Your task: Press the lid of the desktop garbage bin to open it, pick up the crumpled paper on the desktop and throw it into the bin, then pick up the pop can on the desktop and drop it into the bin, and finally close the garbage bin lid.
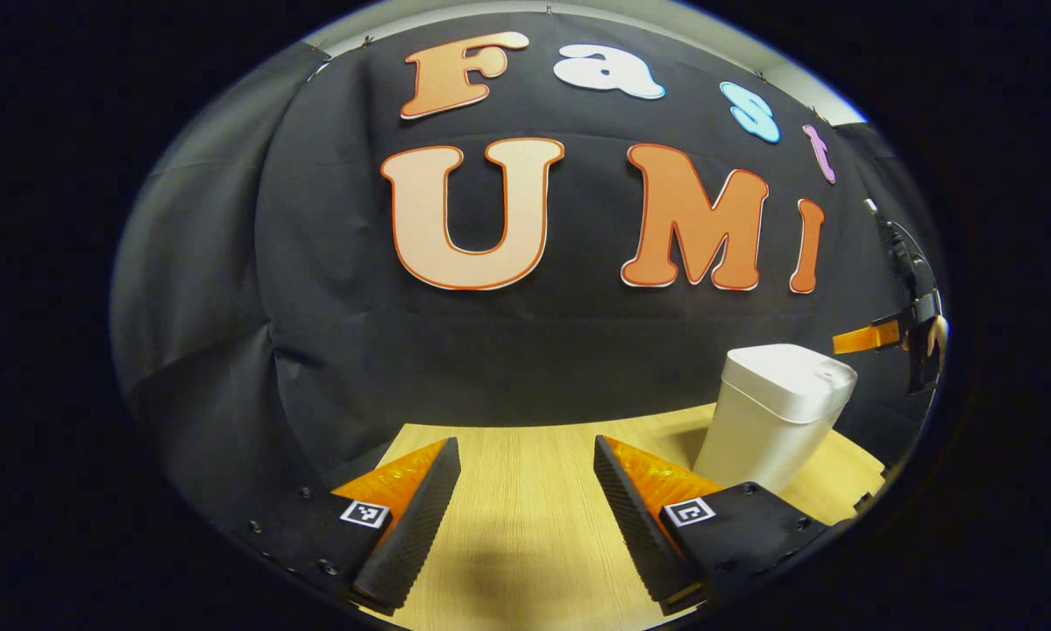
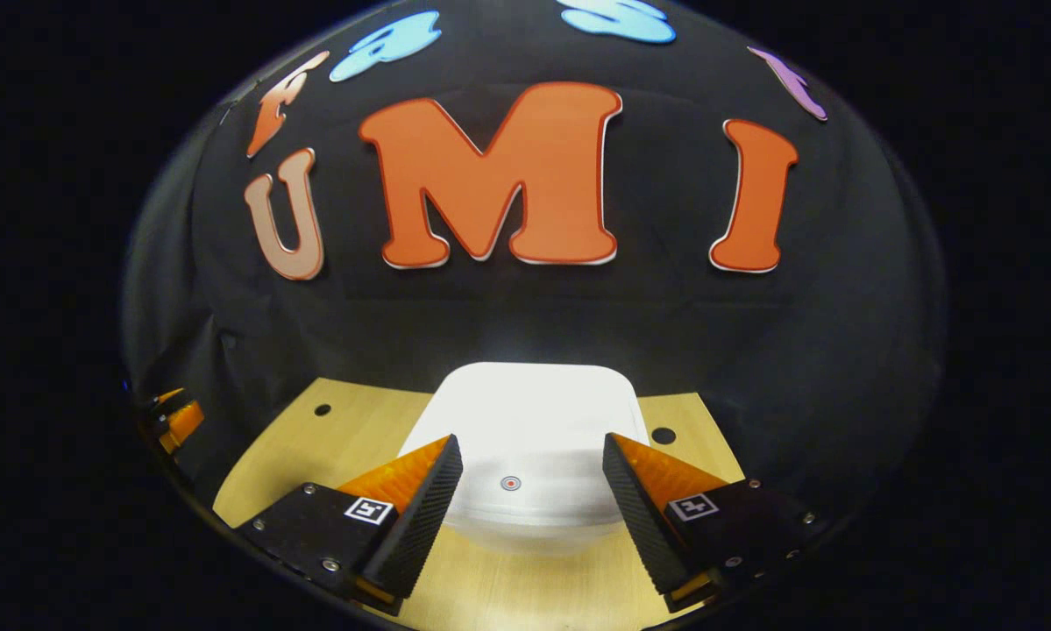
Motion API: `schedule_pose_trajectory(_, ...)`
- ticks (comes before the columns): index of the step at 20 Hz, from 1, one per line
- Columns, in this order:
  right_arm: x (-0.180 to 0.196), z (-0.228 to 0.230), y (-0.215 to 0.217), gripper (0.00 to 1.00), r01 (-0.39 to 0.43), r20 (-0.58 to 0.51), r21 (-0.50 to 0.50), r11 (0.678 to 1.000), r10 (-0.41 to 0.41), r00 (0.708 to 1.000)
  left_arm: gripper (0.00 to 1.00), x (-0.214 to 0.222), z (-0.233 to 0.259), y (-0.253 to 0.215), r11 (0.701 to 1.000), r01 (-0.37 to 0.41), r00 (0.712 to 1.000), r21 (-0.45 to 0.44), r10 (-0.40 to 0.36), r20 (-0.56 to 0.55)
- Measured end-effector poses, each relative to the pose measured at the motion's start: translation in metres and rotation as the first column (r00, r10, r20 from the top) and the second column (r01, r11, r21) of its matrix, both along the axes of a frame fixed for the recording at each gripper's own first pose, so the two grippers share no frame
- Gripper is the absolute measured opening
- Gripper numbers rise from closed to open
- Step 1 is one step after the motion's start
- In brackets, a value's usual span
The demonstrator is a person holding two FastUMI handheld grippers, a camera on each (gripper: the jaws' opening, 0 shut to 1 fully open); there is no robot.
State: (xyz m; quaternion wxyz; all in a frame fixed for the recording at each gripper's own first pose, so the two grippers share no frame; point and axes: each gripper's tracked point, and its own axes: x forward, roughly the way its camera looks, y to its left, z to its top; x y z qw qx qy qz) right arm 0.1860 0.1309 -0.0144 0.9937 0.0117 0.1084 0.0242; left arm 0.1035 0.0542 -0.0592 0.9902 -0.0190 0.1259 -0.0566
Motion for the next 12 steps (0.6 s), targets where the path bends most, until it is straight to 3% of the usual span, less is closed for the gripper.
schedule_pose_trajectory(4, -0.047, -0.009, 0.006, 0.98, 0.009, 0.14, 0.035, 0.999, -0.014, 0.99, 0.98, 0.004, 0.008, -0.001, 1.0, -0.016, 1.0, 0.014, 0.015, 0.024)
schedule_pose_trajectory(12, -0.101, -0.034, -0.007, 0.98, 0.126, 0.218, 0.1, 0.987, -0.145, 0.965, 0.97, -0.006, 0.027, -0.018, 1.0, 0.011, 0.996, 0.003, -0.011, 0.088)
